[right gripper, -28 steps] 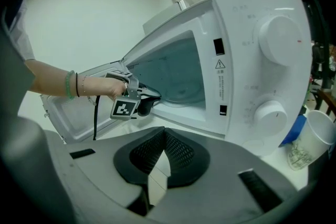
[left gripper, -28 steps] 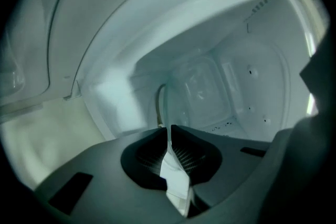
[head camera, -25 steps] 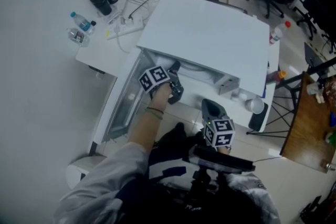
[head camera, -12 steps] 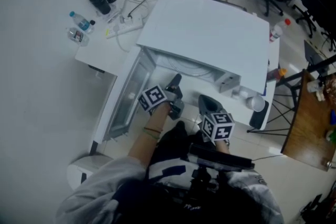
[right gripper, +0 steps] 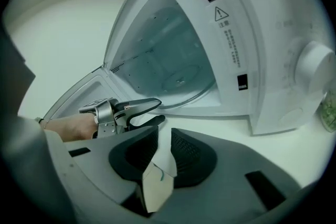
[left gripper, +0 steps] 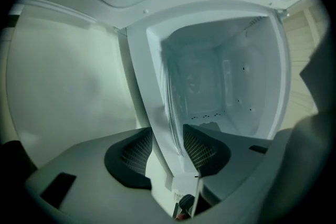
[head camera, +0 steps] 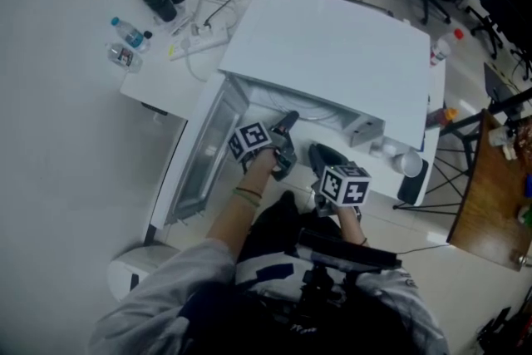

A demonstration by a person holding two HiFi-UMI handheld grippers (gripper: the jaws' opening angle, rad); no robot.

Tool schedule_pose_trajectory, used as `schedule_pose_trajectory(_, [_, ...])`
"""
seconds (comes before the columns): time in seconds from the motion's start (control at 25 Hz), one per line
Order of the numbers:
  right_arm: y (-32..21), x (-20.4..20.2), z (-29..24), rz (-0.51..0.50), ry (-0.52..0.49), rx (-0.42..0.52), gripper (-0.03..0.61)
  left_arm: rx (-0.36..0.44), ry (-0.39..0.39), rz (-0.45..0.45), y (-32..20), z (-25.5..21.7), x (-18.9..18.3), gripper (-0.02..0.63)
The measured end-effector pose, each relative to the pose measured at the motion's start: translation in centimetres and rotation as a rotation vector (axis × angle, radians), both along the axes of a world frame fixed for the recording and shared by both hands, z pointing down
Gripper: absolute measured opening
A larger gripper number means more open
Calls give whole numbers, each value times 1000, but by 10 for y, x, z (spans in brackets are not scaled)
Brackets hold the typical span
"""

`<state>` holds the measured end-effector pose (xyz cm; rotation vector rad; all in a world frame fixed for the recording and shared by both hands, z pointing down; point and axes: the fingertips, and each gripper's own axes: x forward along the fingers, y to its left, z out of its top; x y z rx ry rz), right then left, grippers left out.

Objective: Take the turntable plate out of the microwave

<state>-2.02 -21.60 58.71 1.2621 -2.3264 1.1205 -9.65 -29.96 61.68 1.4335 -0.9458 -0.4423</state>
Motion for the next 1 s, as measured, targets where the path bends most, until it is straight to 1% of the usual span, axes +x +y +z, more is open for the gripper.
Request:
schedule_pose_trajectory(0.08, [2,1,3,0,6,-2,84,-22,16,6,-4,4,3,160])
schedule_pose_trajectory(0.16, [4,2,5,-3,9,-6,84,-22,32,9,-4,1,4,119])
schedule_pose_trajectory(0.24, [5,3,7,-4,13,-6,84,7,43,0,-2,-4,3,60])
schedule_pose_trajectory(0.32, [4,1,8,-6,15,-2,84,48,25,-6,-1,-8,2,29])
schedule_pose_trajectory(0.4, [2,0,7,-5,10,2,84,88,19,-16,0,-10,3,29])
schedule_pose_trajectory(0.52, [-2,-3,2,3,-14,8,84,147,79,-59,2,-19,0,28])
schedule_pose_trajectory(0.64, [-9,-5,0,16,-54,-7,84,171,88,-51,3,-23,-1,28])
schedule_pose_trajectory(0.76, [-16,-8,-2,38,-118,-30,84,195,104,-40,8,-29,-1,28])
schedule_pose_trajectory(0.84, [-23,-11,-7,64,-201,-58,120,197,110,-46,17,-30,-3,28])
schedule_pose_trajectory(0.92, [-30,-13,-10,90,-294,-98,163,169,97,-47,29,-20,-6,27])
schedule_pose_trajectory(1.0, [-33,-16,-10,103,-365,-135,173,174,118,-64,36,-17,-10,25])
